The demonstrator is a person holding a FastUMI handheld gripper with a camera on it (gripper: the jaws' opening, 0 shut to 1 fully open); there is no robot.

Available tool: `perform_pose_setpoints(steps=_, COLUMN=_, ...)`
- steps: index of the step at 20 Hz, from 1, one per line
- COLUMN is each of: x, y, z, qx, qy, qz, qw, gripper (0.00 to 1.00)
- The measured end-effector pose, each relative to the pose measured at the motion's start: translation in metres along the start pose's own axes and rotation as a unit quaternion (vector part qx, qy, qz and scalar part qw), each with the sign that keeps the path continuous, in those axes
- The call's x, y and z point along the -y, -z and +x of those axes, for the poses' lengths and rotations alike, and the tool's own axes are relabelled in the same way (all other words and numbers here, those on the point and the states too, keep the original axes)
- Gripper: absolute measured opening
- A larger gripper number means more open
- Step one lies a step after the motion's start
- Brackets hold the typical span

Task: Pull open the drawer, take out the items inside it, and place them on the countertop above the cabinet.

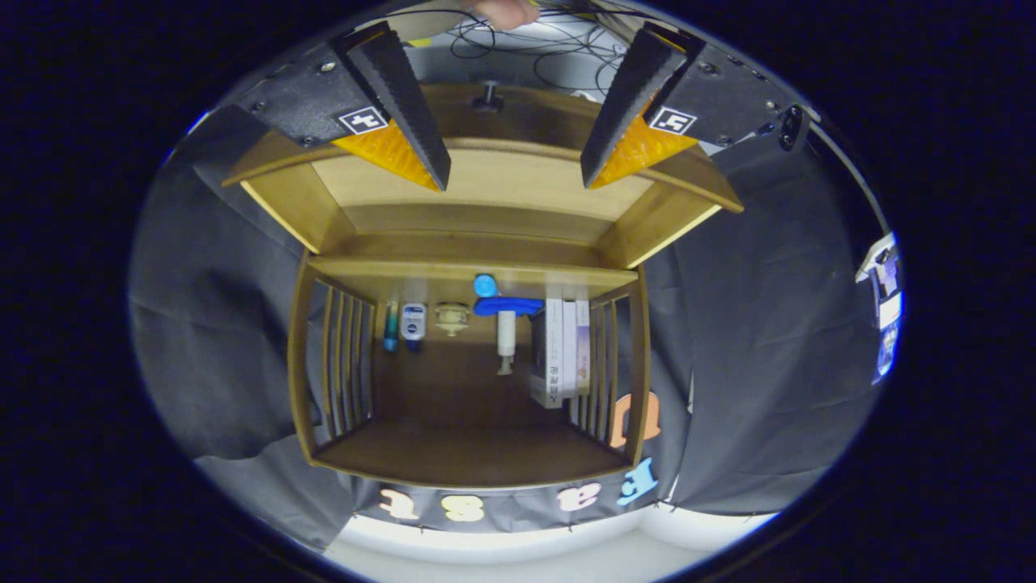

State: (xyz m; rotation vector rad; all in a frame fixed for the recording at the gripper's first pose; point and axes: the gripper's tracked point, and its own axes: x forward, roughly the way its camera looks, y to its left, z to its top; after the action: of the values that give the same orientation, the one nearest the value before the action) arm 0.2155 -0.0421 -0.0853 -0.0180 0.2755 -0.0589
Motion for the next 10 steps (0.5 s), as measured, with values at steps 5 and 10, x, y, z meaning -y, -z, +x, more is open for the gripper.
perform_pose_setpoints(steps=5, x=0.008, y=0.040, z=-0.006, qx=-0.002, qy=0.013, qz=-0.005, qw=1.000, gripper=1.00)
perform_pose_setpoints(steps=10, x=0.023, y=0.064, z=0.009, qx=-0.003, qy=0.057, qz=-0.001, qw=0.998, gripper=1.00)
